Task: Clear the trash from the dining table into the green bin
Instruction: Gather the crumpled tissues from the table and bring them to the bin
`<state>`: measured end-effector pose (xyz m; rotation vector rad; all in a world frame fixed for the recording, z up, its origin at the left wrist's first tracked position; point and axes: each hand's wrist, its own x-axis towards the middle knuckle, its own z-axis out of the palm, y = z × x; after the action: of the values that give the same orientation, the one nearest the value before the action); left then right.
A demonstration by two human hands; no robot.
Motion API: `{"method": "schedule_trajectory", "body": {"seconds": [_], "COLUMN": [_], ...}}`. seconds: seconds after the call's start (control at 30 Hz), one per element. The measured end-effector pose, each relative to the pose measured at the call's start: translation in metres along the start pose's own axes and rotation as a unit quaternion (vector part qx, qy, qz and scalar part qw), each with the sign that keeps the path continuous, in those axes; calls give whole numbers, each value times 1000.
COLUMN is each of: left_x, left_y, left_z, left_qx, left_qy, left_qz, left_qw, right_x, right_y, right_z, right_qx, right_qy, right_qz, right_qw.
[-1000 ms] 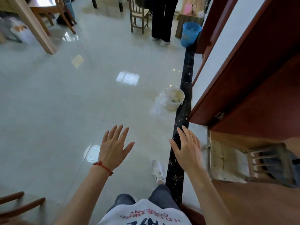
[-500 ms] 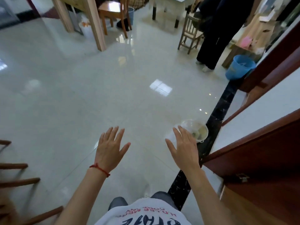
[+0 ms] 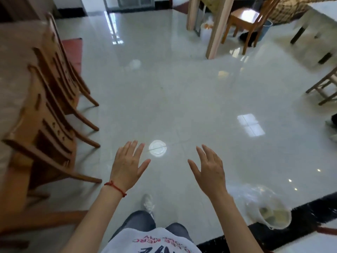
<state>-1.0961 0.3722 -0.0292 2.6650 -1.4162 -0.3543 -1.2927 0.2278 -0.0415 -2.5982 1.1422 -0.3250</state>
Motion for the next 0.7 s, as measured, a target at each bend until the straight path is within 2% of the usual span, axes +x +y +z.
{"method": "schedule_trajectory", "body": {"seconds": [0.3, 0.7], "left_x": [36, 207], "left_y": [-50, -126], "left_z": [-6, -42], "left_qx": [-18, -27], "left_qy": [10, 13], "left_qz": [-113, -90], "left_qw": [993, 995], "right_x": [87, 267], "right_y": [-30, -74], "right_z": [30, 62], "right_qx": [12, 2], "right_qy": [-39, -43], "right_qz": [-93, -82], "right_qw": [995, 996]}}
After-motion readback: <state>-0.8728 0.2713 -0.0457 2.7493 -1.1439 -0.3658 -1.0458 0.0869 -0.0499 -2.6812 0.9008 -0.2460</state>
